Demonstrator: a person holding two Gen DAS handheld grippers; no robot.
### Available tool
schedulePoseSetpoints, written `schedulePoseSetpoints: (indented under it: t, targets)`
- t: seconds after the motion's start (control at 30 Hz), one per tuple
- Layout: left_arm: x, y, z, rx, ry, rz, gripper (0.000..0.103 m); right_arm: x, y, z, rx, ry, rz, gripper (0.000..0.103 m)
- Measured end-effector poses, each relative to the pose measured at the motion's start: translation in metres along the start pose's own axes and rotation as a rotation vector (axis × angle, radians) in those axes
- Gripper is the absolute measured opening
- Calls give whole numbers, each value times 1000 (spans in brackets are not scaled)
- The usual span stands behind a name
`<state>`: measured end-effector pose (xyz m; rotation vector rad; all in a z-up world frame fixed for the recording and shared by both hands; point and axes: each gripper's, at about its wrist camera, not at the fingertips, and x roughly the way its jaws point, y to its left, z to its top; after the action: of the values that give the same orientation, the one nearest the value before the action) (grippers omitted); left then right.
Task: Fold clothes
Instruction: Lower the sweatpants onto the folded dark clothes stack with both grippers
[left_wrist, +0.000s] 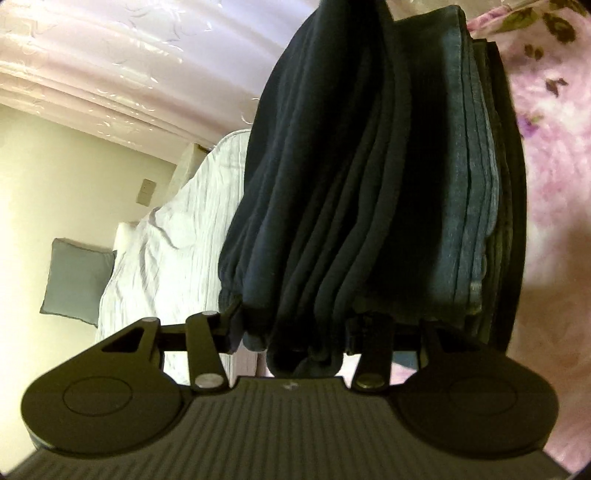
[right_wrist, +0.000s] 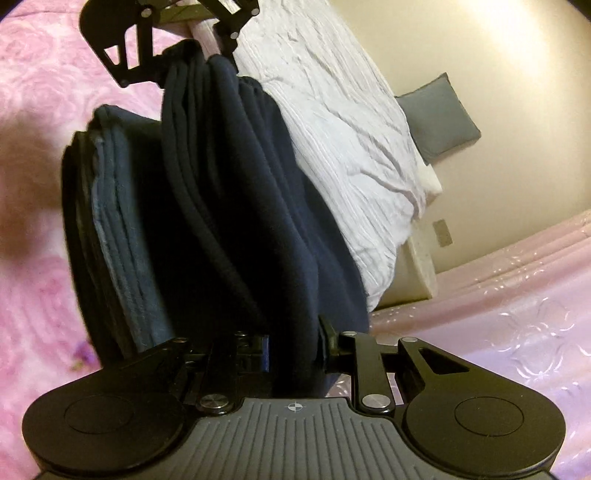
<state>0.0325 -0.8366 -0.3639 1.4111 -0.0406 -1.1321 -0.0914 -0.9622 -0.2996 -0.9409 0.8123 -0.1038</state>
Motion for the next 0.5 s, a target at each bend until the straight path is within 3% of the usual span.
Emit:
schedulePoseSetpoints:
  t: [0.13,0.27,0.3,0.37,0.5]
  targets:
    - [1,-32,-10,74,-7,-21,45,14,32,-10,-82,33,53,23]
    - [7,-41,-13,56,4,-2,50,19,35,-12,-111,43,44,24]
    - [7,-42,-14,59,5,0,51,22,40,-15,-118,45,42,26]
    - [4,-44,-18,70,3,-1,53,23,48,-17,-127,52,53,40]
    - [-10,-43,-30,61,-16,-12,55,15,51,-30,-93,63,74,44]
